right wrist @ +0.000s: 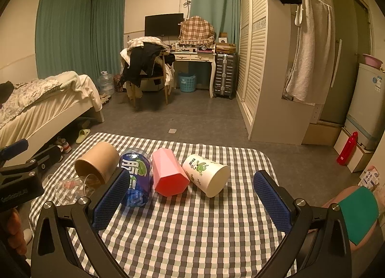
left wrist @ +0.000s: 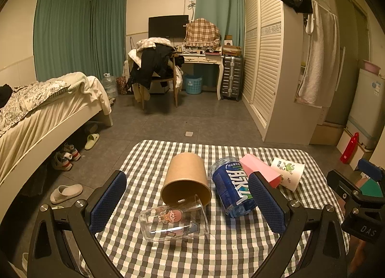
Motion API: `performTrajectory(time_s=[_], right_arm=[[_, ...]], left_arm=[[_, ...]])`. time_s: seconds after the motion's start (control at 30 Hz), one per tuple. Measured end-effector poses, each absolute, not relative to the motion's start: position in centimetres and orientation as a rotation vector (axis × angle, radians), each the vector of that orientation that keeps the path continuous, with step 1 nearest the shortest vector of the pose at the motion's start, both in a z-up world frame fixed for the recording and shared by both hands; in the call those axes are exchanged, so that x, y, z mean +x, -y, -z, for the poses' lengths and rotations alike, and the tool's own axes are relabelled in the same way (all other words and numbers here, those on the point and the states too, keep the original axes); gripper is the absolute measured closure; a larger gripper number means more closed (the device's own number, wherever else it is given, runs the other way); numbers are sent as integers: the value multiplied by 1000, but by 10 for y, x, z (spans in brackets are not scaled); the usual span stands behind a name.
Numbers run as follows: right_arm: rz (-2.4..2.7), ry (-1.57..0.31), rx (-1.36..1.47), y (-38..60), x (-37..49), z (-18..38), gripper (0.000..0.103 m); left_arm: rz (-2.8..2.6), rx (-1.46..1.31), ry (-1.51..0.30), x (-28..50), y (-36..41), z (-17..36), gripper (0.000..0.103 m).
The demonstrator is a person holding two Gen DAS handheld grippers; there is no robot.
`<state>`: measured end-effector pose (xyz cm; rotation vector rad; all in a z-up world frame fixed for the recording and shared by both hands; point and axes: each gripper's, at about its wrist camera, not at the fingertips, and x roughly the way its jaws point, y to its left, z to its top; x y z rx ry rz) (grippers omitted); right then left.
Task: Flip cup upside down
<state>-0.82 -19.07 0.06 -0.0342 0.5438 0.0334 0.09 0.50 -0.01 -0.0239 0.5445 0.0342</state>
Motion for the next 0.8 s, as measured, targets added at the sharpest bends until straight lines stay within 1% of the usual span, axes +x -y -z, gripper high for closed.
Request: performTrajectory(time_s=[0.8], right_arm=[[-40, -547, -36, 191, -8, 0, 0]], left_arm=[[-33, -24, -545, 1, -5, 0, 0]])
